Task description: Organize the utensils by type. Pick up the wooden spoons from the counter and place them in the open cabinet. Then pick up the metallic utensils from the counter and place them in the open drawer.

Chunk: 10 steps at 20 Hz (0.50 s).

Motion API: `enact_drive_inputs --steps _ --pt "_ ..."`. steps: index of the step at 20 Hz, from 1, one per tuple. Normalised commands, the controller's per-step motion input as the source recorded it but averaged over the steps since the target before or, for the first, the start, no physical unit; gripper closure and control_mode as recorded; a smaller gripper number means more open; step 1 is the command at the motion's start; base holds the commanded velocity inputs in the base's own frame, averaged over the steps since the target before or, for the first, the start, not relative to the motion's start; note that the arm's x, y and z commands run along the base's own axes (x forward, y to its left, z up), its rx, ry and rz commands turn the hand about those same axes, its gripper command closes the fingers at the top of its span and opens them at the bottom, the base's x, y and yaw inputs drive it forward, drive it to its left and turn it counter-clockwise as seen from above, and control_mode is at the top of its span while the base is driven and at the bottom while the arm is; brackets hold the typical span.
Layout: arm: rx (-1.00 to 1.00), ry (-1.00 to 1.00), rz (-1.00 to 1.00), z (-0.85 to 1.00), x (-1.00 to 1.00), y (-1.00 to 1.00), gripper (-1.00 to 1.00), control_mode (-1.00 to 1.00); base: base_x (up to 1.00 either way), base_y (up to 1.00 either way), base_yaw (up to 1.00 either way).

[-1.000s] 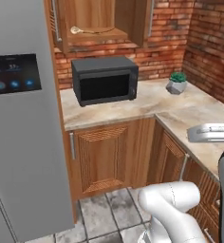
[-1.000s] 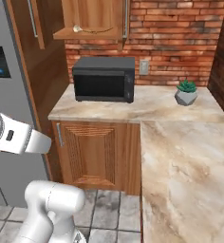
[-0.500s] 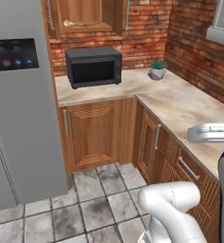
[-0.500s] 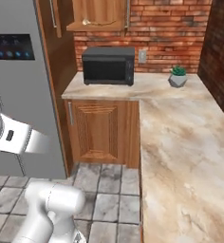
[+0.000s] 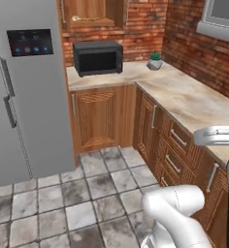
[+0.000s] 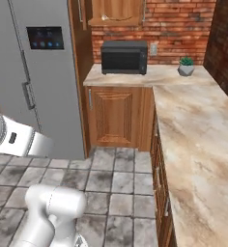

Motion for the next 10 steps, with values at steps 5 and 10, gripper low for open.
enact_drive_inputs --steps 5,10 --pt "0.00 0.00 0.00 0.00 0.00 0.00 -1.00 1.00 -1.00 0.56 0.00" --pt "0.00 0.00 0.00 0.00 0.00 0.00 -1.00 1.00 -1.00 0.24 0.00"
